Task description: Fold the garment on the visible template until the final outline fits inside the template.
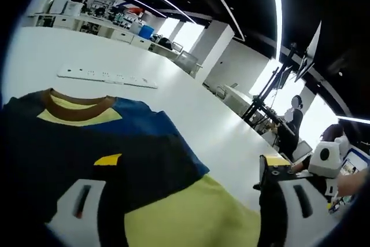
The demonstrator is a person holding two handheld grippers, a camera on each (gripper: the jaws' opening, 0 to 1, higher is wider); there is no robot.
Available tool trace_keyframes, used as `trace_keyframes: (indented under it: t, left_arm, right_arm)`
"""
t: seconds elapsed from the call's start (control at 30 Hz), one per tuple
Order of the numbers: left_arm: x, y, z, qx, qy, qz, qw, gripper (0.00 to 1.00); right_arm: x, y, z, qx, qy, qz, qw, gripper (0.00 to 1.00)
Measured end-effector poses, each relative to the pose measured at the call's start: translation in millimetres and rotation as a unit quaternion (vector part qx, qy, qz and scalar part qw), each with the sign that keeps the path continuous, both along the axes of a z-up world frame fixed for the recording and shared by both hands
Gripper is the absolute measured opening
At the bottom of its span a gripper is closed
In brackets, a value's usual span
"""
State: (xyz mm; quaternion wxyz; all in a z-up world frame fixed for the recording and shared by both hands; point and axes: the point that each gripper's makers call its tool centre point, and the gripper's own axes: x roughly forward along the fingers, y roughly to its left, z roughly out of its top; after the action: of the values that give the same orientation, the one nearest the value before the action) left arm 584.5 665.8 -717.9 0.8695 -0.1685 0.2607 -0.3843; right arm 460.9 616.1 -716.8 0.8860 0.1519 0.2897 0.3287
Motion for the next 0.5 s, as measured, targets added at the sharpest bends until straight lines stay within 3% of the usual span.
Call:
trace_keyframes:
  t: [0.23,0.5]
  left_arm:
    - [-6.7,11.2,-1.8,0.05,-0.022,-0.028,0.9981,0.99]
    - [-12.0,24.2,8.4,0.068,-0.038,-0.035,0.9964,0.99]
  right_arm:
    - [-1.0,0.5,1.6,-0.004,-0.002,0.002,1.0,0.9]
    - [-1.0,2.2,3.8,-0.01,-0.006,0.007,0.9999,0.9]
